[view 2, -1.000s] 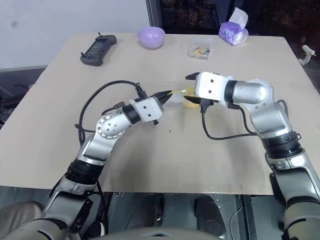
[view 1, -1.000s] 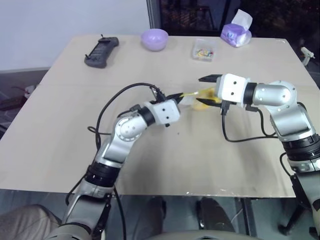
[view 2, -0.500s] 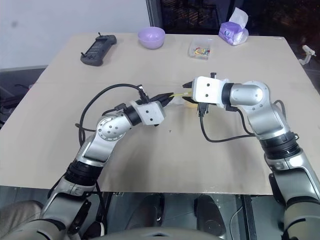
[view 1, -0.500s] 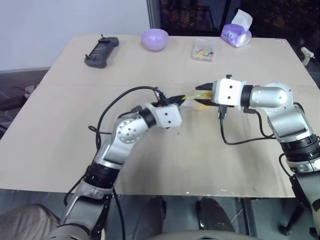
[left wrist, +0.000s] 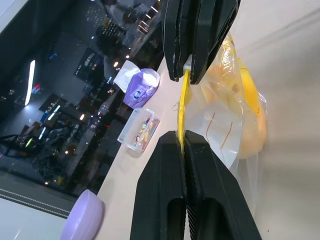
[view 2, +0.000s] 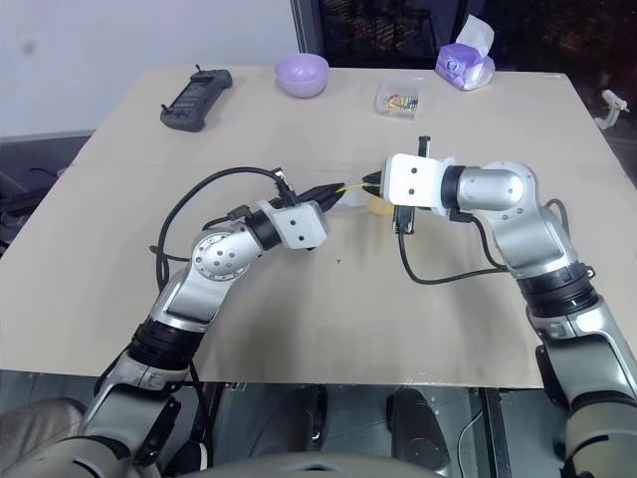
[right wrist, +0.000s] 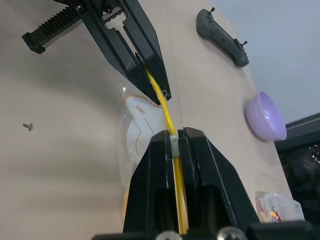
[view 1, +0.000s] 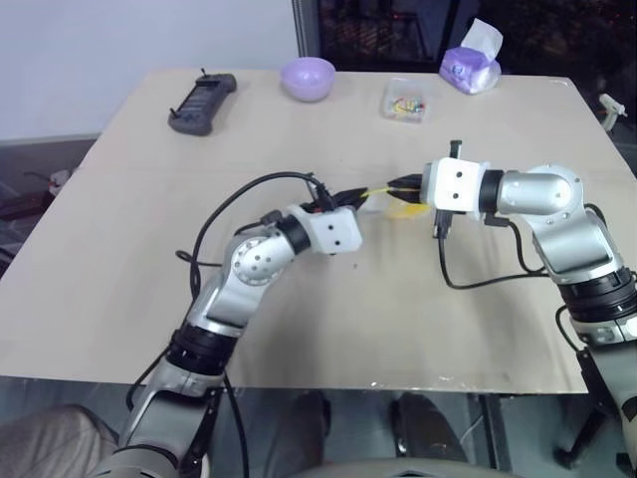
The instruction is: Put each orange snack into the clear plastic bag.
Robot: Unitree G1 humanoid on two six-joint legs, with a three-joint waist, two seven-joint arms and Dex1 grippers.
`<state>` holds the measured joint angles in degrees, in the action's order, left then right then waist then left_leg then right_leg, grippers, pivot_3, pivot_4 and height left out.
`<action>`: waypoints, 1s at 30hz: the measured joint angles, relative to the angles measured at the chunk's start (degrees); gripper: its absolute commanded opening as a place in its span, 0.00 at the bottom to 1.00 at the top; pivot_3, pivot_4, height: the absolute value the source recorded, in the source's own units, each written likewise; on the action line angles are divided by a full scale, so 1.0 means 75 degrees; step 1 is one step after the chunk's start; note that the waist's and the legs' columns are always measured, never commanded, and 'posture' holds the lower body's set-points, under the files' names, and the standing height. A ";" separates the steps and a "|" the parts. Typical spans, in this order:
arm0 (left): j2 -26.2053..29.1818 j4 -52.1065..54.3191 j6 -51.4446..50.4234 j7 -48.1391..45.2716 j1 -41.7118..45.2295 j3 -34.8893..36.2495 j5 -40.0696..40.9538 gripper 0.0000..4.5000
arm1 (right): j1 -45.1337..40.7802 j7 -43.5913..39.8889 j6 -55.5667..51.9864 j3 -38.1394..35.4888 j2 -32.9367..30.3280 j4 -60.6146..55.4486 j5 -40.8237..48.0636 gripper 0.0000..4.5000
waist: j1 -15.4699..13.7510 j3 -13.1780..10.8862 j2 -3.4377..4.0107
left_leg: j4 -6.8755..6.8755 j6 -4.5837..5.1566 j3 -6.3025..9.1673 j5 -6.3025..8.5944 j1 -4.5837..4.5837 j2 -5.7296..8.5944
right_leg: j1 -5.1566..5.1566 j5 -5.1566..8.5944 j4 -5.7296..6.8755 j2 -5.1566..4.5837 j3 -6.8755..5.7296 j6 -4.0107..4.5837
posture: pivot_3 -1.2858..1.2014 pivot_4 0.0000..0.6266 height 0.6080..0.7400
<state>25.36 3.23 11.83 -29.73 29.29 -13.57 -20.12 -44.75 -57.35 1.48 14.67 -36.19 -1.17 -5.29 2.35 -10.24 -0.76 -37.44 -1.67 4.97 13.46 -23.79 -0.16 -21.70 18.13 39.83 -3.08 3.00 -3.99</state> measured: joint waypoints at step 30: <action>0.0133 -0.0459 -0.0640 0.1533 0.0519 -0.0035 -0.0988 0.00 | -0.0071 0.0486 -0.0133 -0.0010 -0.0895 0.0475 -0.0335 0.01 | -0.0003 0.0000 0.0000 | 0.0000 0.0003 -0.0002 0.0002 -0.0002 0.0000 | 0.0000 0.0000 -0.0002 0.0000 0.0001 0.0000 | 0.52 0.24 1.00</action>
<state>26.36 -0.21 7.02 -18.23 33.18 -13.84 -27.53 -45.29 -53.70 0.49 14.59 -42.90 2.39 -7.80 2.33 -10.24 -0.76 -37.44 -1.65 4.96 13.48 -23.80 -0.16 -21.70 18.13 39.82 -3.09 3.01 -3.99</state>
